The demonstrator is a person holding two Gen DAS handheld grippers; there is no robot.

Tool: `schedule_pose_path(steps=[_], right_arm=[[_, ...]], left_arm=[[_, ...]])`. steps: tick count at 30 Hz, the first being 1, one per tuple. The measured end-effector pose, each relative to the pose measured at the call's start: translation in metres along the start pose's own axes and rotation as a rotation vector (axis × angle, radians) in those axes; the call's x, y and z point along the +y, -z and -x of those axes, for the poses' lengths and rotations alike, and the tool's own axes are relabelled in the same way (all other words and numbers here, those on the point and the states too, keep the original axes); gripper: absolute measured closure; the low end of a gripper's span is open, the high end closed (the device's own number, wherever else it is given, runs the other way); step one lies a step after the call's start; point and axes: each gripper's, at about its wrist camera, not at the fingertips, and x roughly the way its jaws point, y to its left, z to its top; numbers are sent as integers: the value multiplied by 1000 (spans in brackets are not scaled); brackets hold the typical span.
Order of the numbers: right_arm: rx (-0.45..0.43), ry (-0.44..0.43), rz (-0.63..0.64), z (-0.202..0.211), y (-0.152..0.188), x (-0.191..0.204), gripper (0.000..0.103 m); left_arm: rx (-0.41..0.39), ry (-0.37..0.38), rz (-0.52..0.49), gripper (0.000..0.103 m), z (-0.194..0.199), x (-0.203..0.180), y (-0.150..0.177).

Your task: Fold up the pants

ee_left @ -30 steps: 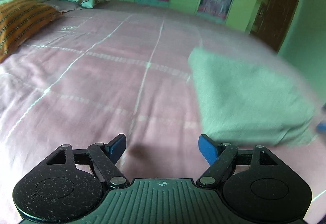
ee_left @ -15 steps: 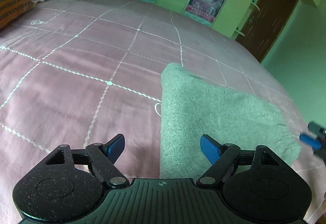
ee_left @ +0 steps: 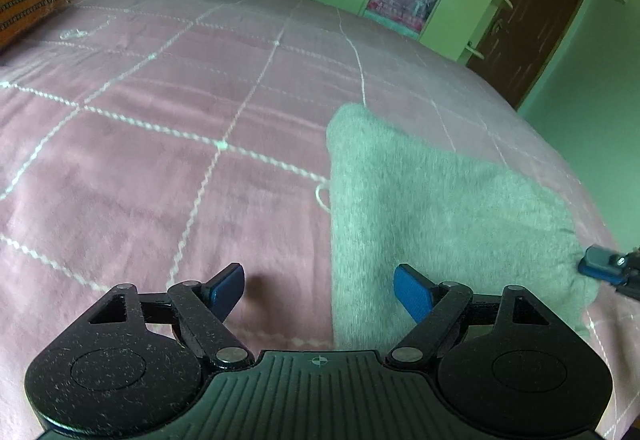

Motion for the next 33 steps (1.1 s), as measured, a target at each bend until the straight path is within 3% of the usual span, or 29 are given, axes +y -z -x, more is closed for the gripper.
schedule_pose_path(steps=[7,11,13,14,16,17,23,26,27,28,31,33], right_arm=[[-33,24,87,-35,-31,34,82],[-24,64,96,-63,-44,34,83],[39,166,128,-83,-45,28,91],[68,211,127,-90,-44,23,103],[77,200,102,-97,-44,5,103],[77,198,101,-97,-44,2,103],[87,160,126,-86,-49,-4,103],[40,231,147,-61,-48,-1,103],[-1,234,160,-47,-46,2,97],[-46,205,168,-29,-43,5,88],[-58,109,200,-7,-27,16,89],[-16,115,241,-8,-11,18,90]], left_arm=[[-33,15,-44,21,-29,-20,-65],[23,27,-71,21,-71,-34,-93],[98,-13,-92,21,-102,-36,-96],[131,-35,-106,14,-114,-37,-94],[147,-75,-144,0,-131,-36,-88],[140,-76,-151,0,-133,-34,-87],[93,-66,-132,0,-96,-13,-84],[46,-85,-121,0,-53,3,-72],[32,-86,-114,0,-41,6,-68],[19,-76,-109,0,-30,9,-63],[16,-35,-109,0,-10,7,-42],[42,-11,-122,0,-13,0,-28]])
